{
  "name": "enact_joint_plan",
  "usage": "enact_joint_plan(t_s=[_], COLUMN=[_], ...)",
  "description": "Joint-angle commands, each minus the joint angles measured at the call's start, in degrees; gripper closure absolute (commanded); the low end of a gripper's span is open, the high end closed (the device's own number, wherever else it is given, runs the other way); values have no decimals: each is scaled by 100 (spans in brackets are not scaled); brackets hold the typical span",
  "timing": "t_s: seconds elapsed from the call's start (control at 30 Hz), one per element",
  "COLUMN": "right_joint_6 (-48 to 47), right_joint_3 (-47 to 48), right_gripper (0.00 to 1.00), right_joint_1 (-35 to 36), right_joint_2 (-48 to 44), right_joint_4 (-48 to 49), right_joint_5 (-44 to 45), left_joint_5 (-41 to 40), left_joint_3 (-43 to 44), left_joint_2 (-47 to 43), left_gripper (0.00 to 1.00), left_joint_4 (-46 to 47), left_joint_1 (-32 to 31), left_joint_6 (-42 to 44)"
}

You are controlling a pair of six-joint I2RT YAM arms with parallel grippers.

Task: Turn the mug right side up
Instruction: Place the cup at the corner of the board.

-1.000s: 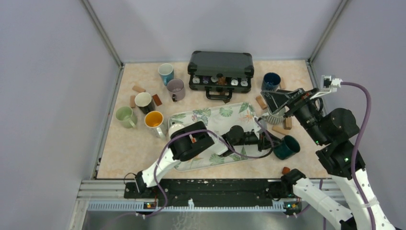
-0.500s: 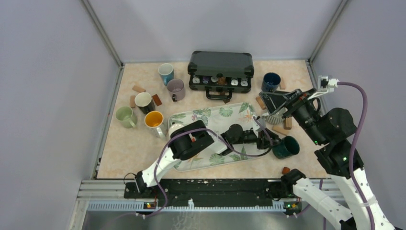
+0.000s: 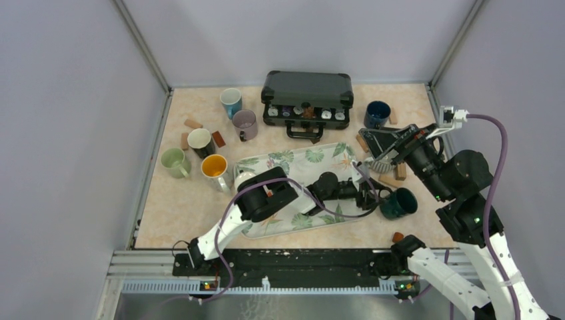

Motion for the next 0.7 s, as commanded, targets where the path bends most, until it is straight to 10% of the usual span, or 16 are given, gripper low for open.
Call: enact_joint_plan(t_s=[0.0,0.67], right_joint_6=[66,66], right_joint_3=[-23,-171], right_gripper=[1,1], right_joint_1=[-42,-41], right_joint_2=[23,-7], right_joint_4=[213,299], right_joint_5=[-103,-157], left_joint_5=[-42,-130], left_joint_3=[43,-239], left_joint_2=[-23,-269], left_gripper=[37,30], left_joint_4=[-15,-282], left_joint_1=[67,146], left_joint_6=[-3,97])
